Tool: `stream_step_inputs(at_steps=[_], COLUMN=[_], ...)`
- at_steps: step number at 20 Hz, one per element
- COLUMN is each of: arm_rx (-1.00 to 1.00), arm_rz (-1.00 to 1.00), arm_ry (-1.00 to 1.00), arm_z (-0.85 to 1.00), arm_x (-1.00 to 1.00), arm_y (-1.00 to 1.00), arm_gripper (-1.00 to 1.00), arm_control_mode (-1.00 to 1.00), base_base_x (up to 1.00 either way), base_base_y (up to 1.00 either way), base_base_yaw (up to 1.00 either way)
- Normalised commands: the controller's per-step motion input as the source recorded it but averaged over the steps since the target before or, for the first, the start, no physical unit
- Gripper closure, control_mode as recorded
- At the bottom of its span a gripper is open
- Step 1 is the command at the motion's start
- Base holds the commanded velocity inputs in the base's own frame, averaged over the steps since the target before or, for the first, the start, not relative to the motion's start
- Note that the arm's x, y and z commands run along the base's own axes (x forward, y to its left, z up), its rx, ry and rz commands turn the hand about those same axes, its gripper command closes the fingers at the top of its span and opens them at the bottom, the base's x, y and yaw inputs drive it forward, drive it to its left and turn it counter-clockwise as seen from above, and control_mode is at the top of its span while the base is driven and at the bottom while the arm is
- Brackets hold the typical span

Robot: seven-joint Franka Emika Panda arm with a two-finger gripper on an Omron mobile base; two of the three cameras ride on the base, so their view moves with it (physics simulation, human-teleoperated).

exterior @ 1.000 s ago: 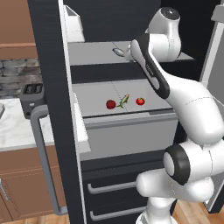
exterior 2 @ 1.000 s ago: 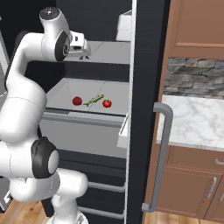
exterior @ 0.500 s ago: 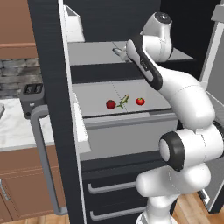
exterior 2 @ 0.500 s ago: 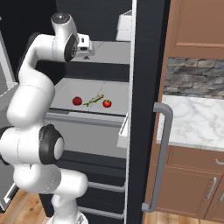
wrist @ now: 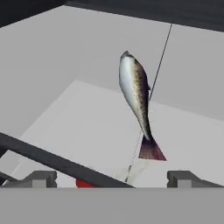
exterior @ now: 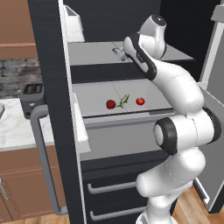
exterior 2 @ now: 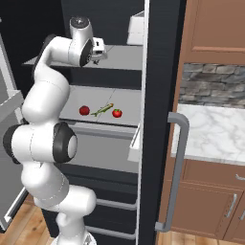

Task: Place one tomato and one fish in each tupperware on the nearby counter, to pack two identical lunches.

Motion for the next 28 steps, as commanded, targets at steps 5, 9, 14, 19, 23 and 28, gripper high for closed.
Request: stream_step_inputs(at_steps=[5,9,14,19,23,28], arm_rx=[0.0,0.0,0.0,0.0,-0.01,-0.06], arm_rz=[0.07,0.07,0.06,0.03,0.02,0.0], arm_ry=[0.0,0.0,0.0,0.0,0.0,0.0], arm_z=[-0.03,-0.05,-0.1,-0.15,-0.16,-0.22], arm_x=[0.6,0.56,0.52,0.51,0.33,-0.24], arm_y=[0.01,0.0,0.09,0.17,0.16,0.0], arm_gripper=[-1.0,-1.0,-1.0,-1.0,1.0,1.0], arm_control_mode=[-1.0,-1.0,-1.0,-1.0,-1.0,-1.0], base_base_x=[0.0,0.0,0.0,0.0,0.0,0.0], base_base_y=[0.0,0.0,0.0,0.0,0.0,0.0], base_base_yaw=[0.0,0.0,0.0,0.0,0.0,0.0])
